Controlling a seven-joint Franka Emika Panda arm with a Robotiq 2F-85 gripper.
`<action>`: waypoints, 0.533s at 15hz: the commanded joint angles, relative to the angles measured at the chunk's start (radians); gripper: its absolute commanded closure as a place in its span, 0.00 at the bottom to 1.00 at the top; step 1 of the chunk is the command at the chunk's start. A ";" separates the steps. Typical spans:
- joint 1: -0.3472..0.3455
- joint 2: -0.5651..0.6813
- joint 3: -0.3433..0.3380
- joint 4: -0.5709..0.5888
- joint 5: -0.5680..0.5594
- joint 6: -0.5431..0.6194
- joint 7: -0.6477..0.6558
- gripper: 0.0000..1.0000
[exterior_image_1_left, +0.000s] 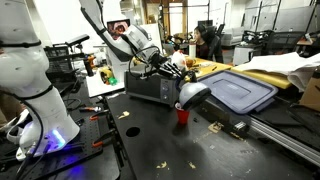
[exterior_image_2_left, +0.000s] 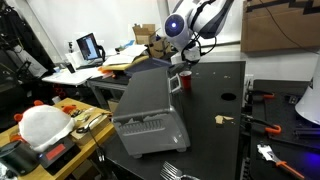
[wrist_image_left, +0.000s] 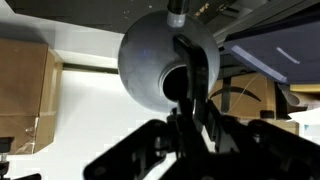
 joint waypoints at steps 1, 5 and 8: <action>-0.016 -0.055 -0.004 -0.017 0.111 0.069 -0.073 0.95; -0.024 -0.087 -0.016 -0.013 0.202 0.119 -0.092 0.95; -0.032 -0.106 -0.035 0.005 0.273 0.133 -0.111 0.95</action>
